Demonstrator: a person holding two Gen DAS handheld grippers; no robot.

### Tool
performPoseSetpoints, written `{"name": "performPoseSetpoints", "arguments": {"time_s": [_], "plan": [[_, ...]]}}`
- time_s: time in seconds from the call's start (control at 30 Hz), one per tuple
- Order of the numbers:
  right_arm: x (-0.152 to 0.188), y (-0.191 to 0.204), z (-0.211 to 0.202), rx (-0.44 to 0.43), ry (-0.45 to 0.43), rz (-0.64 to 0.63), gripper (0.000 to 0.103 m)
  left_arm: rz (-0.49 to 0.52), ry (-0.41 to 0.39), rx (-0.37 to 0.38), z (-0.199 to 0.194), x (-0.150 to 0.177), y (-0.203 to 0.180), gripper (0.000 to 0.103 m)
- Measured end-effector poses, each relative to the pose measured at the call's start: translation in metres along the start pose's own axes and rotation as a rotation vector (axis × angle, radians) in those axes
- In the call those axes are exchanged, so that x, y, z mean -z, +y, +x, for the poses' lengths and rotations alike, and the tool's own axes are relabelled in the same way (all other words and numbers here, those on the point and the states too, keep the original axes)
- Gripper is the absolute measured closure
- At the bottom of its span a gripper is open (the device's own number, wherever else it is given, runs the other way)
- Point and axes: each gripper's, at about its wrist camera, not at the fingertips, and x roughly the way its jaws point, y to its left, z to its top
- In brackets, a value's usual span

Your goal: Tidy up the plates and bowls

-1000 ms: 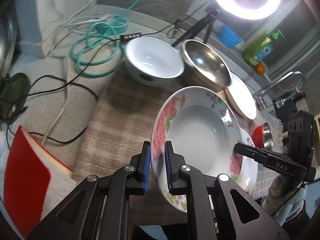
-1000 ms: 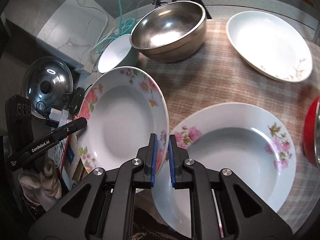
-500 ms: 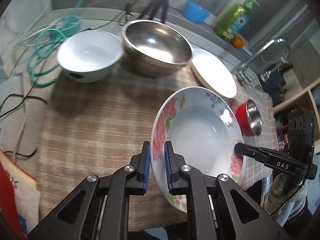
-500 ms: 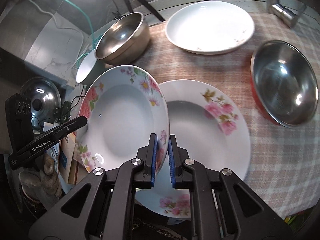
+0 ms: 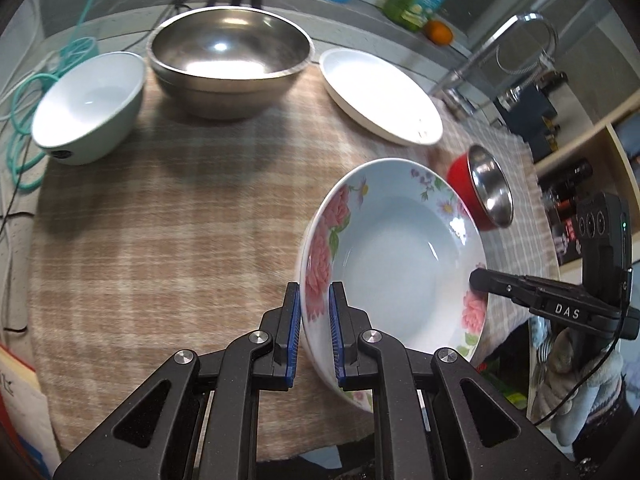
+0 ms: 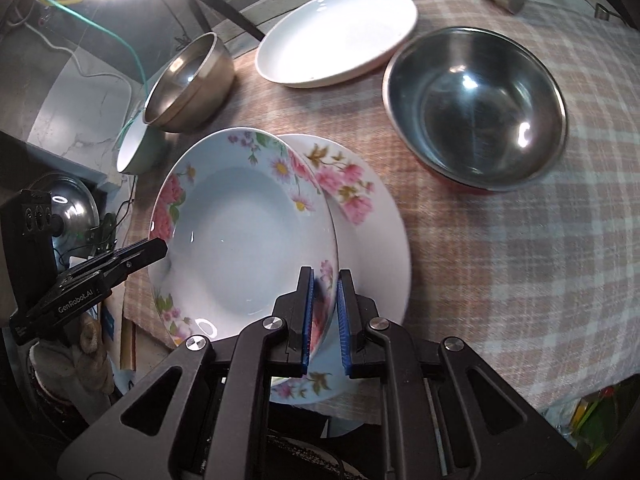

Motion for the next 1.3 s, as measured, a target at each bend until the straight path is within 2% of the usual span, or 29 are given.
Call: {"name": "performPoseSetpoints", "arguments": {"time_s": [0.17,0.47,1.3], "plan": [[0.004,-0.013,0.0,0.015,0.005,0.028,0.091,0.023,0.03,0.003,0.01,0.003,-0.009,0.091],[0.006,-0.012,-0.001,0.05,0.002,0.006,0.091,0.039,0.053,-0.016,0.017,0.003,-0.014,0.091],[0.002,0.003,0.002,0.132,0.01,-0.087,0.083,0.062,0.058,-0.05,0.019,-0.003,-0.017,0.091]]}}
